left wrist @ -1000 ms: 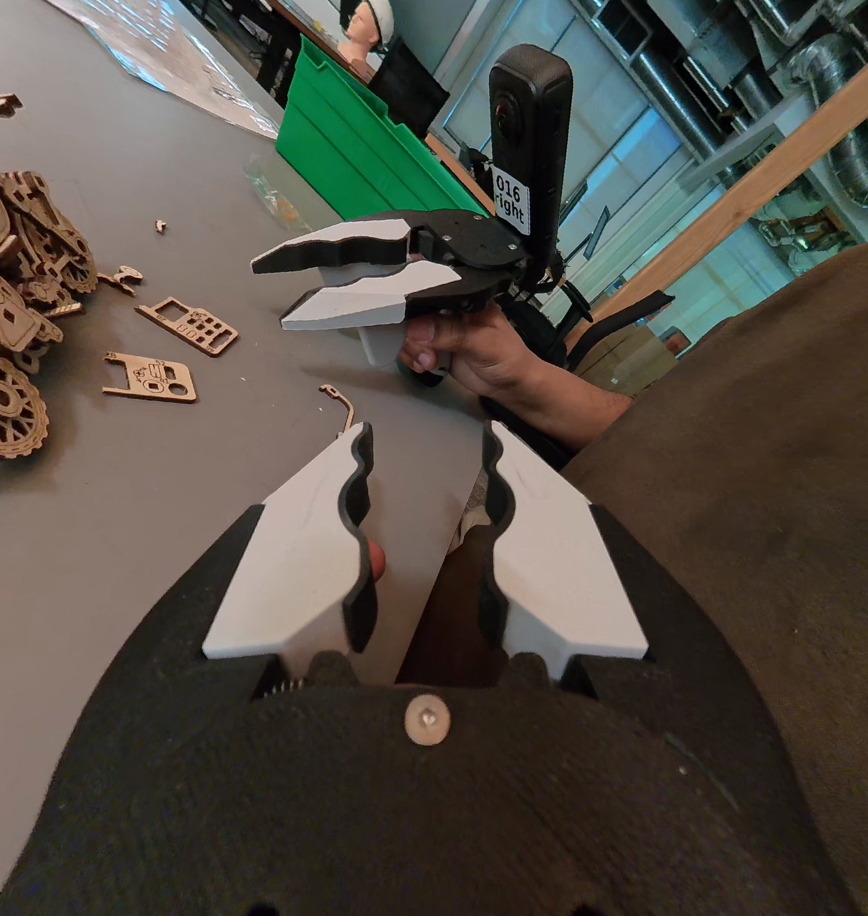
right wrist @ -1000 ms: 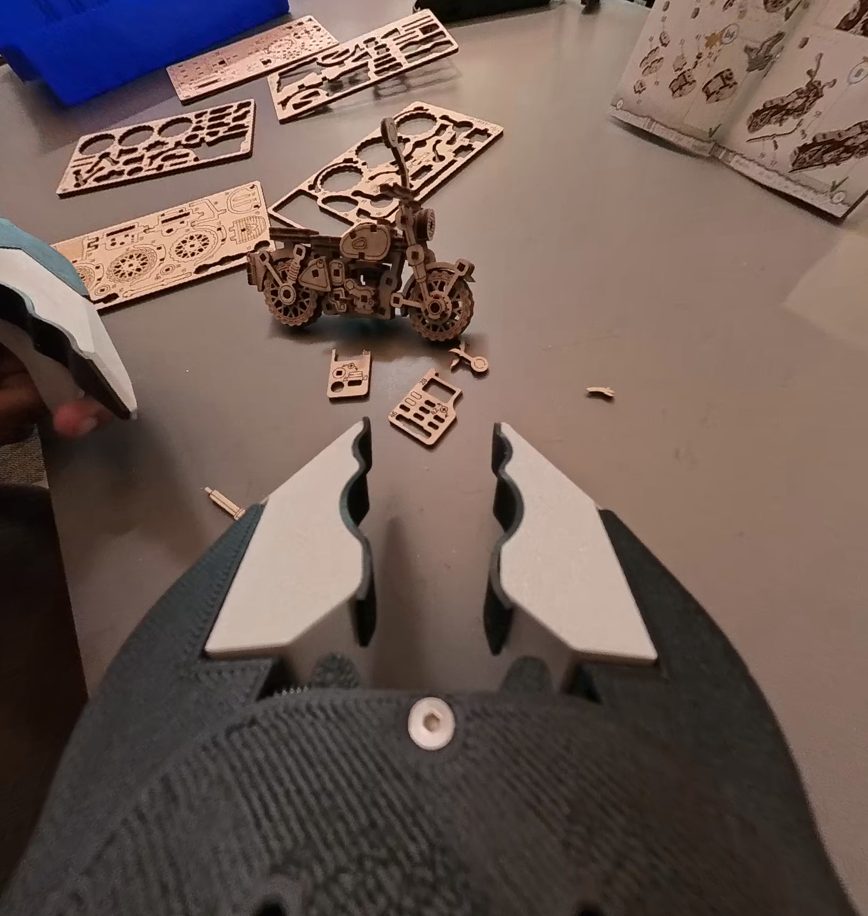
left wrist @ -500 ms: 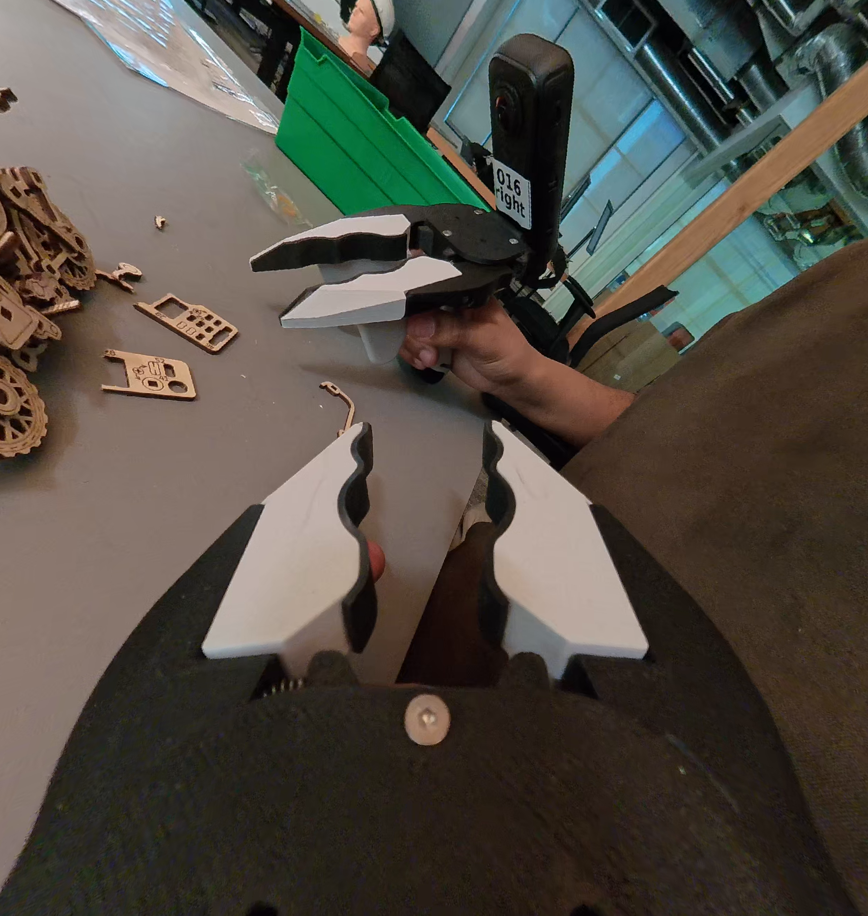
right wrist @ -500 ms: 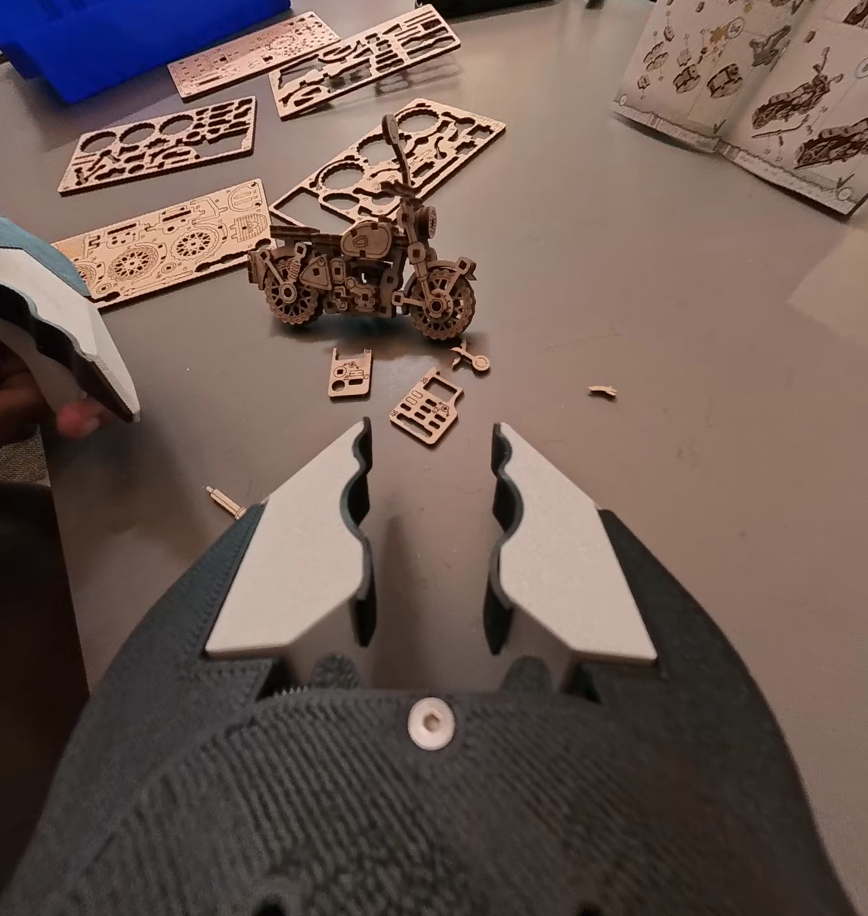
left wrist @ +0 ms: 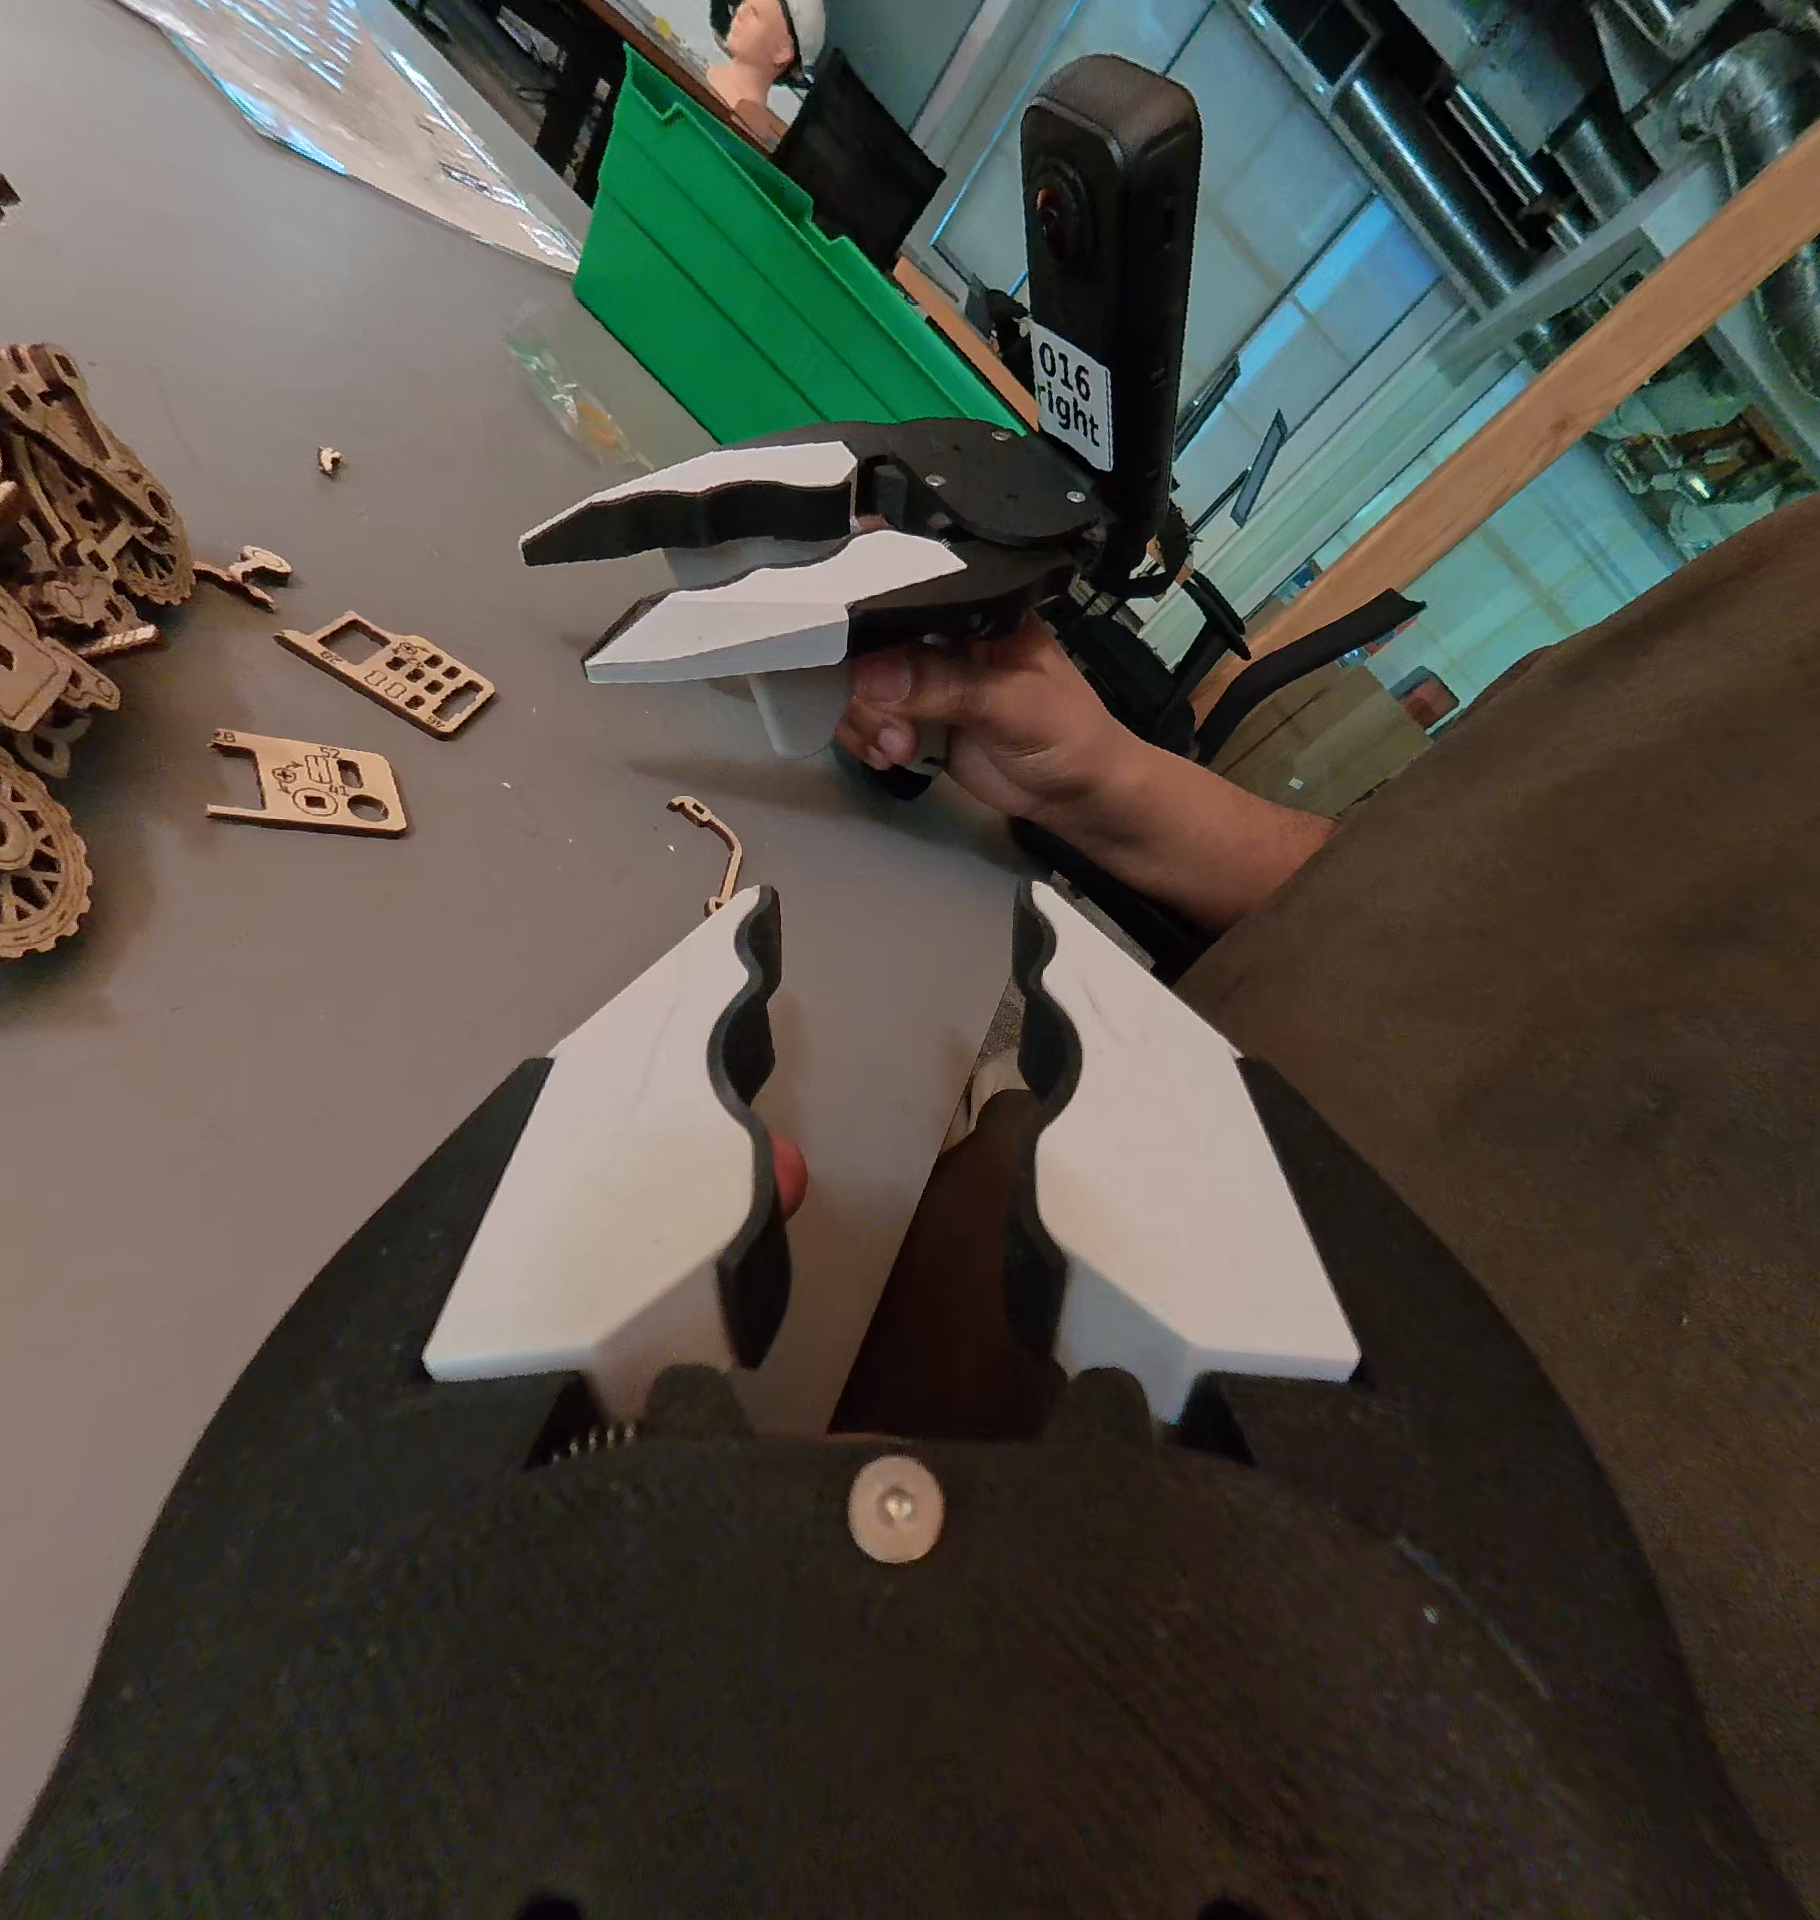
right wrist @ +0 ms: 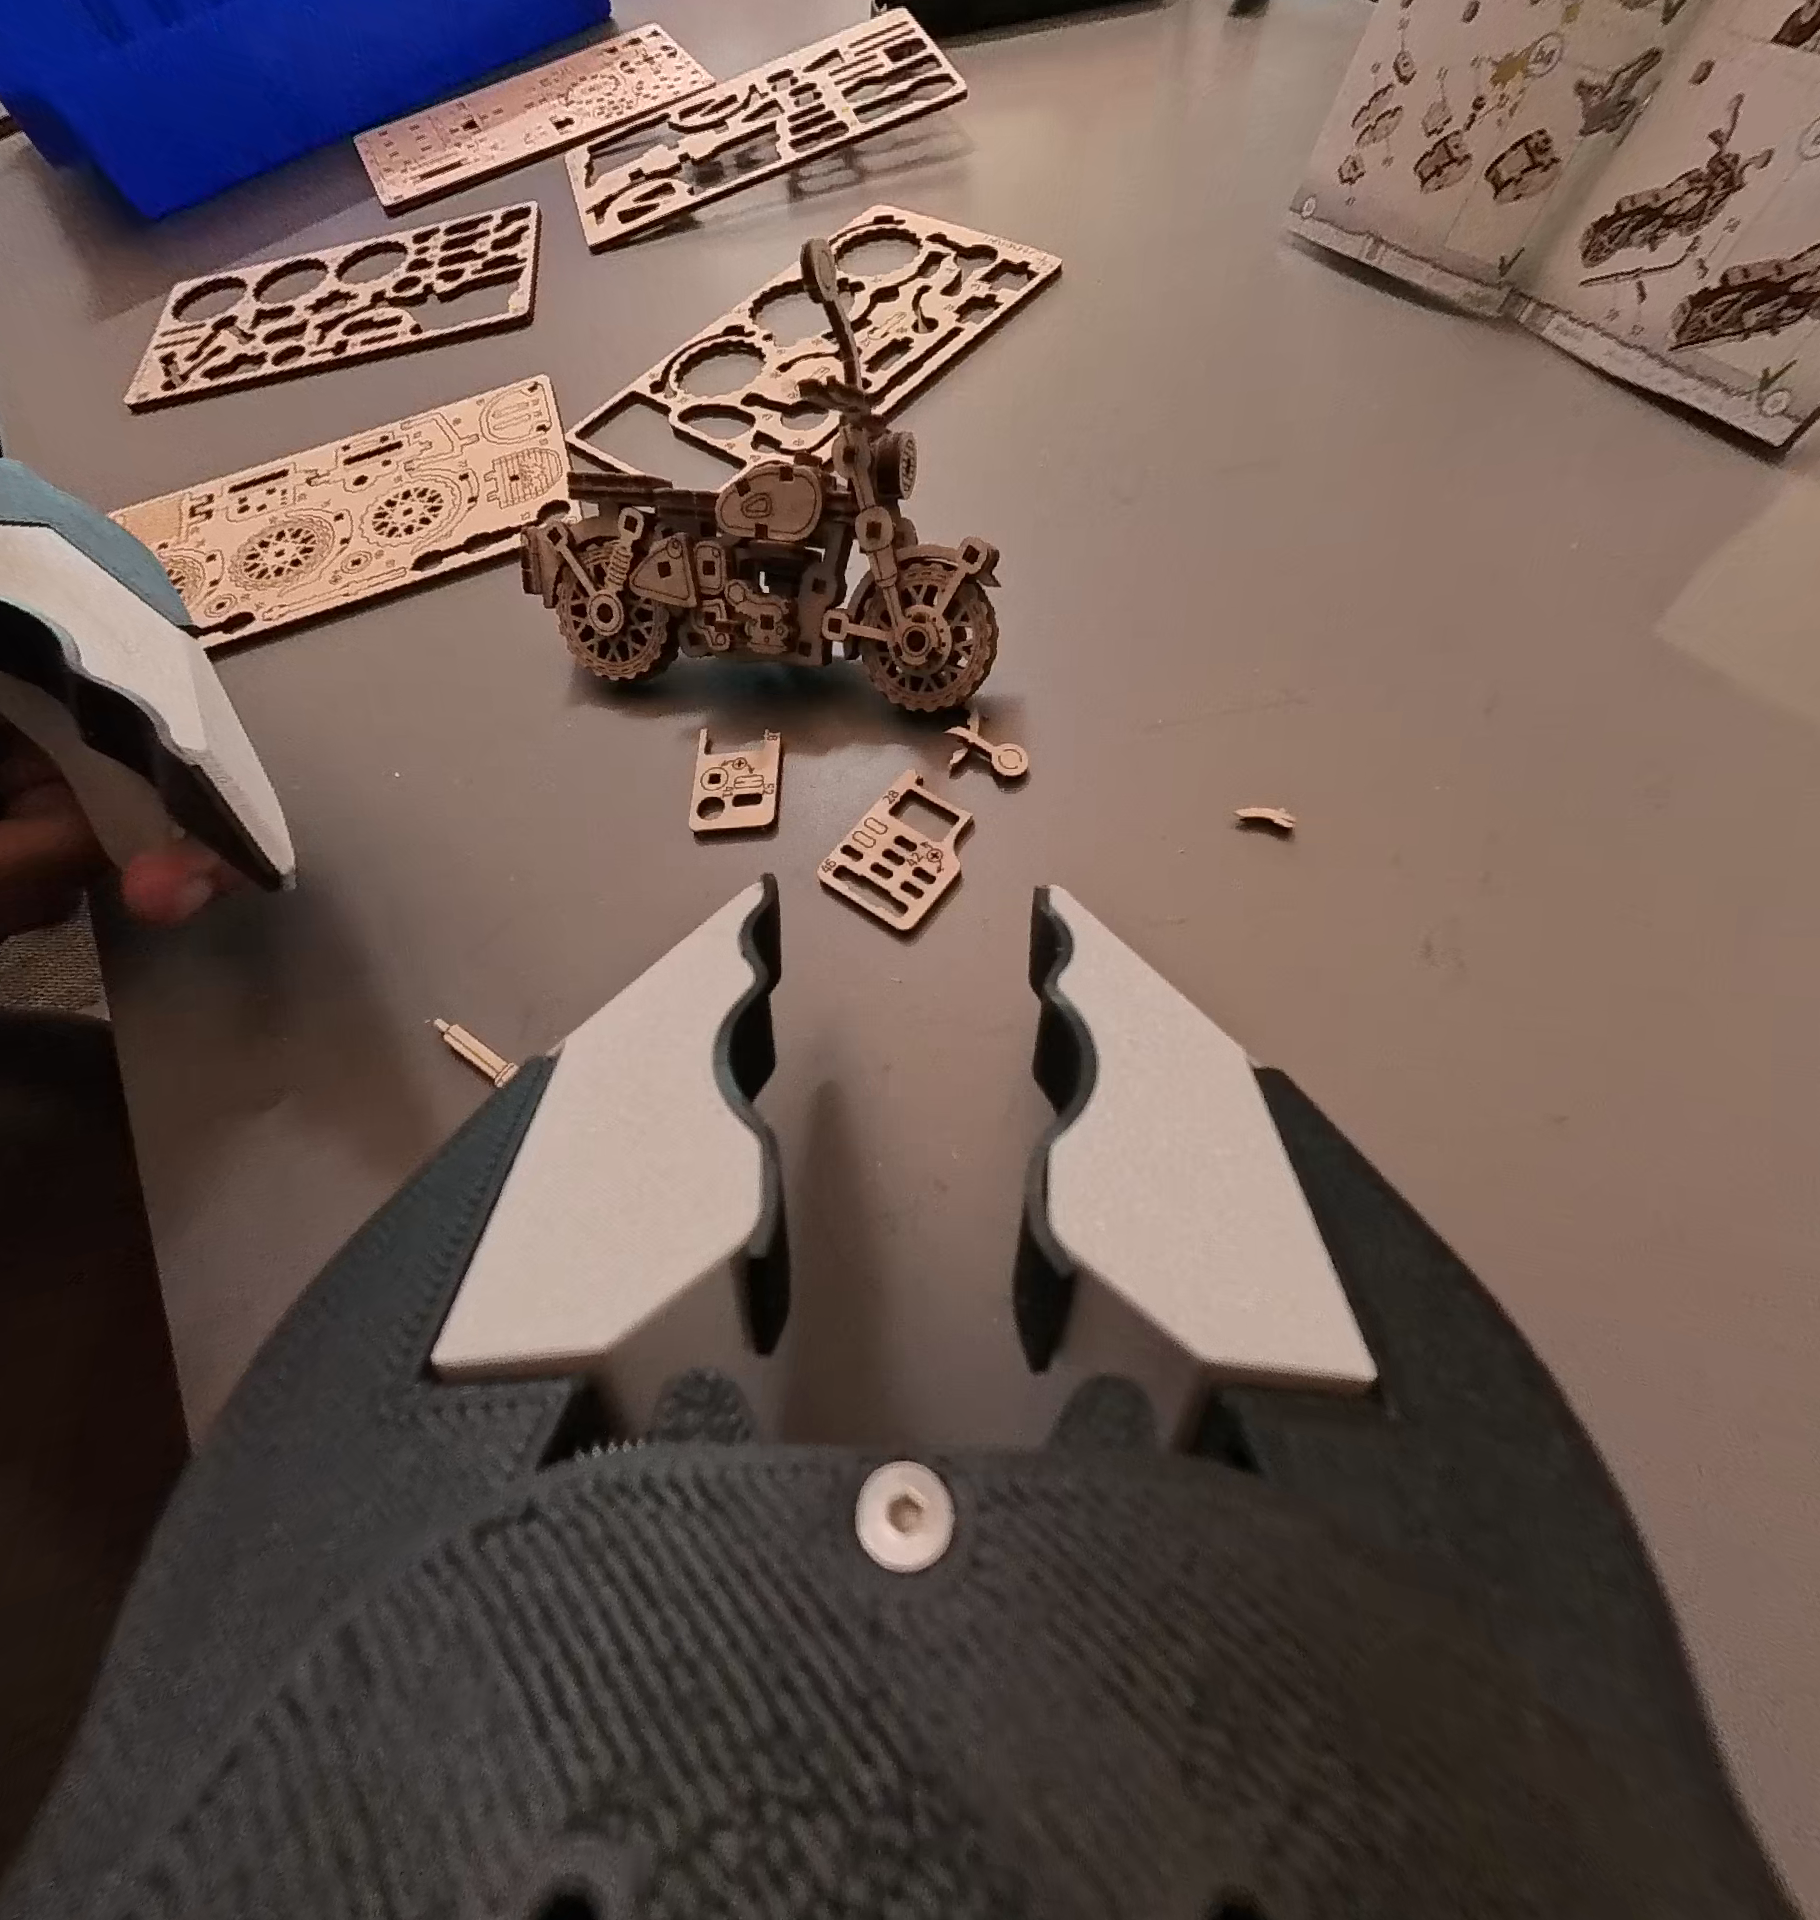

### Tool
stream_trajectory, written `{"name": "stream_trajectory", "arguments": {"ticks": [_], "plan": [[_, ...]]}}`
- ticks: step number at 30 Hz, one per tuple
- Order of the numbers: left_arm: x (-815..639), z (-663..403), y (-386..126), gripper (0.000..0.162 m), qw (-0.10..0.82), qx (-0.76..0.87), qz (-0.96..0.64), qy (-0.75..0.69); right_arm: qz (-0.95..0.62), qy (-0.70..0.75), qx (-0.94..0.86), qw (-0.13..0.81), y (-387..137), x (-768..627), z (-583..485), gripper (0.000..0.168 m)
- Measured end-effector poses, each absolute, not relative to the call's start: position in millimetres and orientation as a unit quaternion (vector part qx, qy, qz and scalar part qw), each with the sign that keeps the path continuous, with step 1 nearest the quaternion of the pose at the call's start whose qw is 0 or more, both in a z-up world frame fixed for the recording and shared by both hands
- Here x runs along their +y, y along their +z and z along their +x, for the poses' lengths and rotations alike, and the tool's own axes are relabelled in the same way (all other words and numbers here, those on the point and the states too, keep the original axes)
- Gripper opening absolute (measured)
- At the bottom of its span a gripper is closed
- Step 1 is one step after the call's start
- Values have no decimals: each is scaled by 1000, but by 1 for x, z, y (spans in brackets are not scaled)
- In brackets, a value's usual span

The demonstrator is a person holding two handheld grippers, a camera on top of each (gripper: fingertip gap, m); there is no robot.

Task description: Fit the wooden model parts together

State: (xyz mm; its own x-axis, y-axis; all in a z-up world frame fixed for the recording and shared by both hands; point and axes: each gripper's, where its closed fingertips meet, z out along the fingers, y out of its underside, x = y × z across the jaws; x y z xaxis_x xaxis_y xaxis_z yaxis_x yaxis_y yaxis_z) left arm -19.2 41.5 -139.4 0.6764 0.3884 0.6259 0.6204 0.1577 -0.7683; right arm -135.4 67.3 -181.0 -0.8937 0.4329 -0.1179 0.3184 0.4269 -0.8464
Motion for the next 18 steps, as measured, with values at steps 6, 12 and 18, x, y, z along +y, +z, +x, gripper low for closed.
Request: {"name": "stream_trajectory", "arguments": {"ticks": [6, 12, 18], "plan": [[42, -19, -140, 41, 651, -392, -644, -89, -223, 487, -843, 59, -181, 67, -135, 47], [51, -10, -140, 41, 650, -380, -650, -102, -223, 487, -843, 58, -181, 67, -135, 47], [64, 5, -140, 42, 646, -362, -661, -119, -224, 484, -844, 58, -182, 67, -136, 47]]}}
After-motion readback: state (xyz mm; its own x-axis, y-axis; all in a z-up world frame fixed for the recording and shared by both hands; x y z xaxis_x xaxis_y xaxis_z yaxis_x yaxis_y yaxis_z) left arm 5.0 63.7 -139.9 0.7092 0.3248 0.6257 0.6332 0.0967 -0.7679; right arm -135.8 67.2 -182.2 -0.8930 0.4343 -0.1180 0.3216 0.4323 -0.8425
